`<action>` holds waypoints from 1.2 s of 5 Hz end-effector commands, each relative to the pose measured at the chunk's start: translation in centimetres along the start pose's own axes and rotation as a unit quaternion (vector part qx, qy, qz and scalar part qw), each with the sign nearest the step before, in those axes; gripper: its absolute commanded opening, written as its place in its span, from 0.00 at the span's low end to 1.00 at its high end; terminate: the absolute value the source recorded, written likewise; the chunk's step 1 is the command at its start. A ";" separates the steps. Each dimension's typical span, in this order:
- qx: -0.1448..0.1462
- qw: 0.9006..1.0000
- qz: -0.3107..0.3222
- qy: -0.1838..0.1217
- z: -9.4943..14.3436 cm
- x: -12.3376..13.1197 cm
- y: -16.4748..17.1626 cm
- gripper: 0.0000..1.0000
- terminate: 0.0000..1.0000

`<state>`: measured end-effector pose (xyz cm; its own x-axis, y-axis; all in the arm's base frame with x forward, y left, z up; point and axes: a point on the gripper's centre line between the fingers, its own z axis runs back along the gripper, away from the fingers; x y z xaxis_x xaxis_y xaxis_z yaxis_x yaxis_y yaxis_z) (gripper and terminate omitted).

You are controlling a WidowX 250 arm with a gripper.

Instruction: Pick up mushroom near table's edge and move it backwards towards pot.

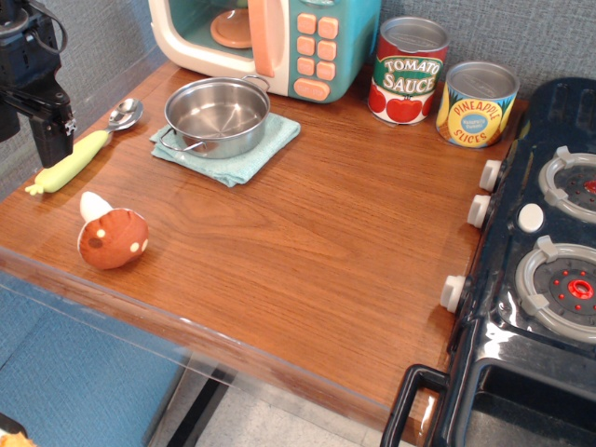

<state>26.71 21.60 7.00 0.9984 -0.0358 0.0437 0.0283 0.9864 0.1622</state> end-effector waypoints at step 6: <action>-0.013 0.982 -0.188 -0.013 0.4 -3.1 -12.0 1.00 0.00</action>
<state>23.02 9.33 4.28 0.9172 -0.3980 -0.0207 0.3975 0.9101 0.1172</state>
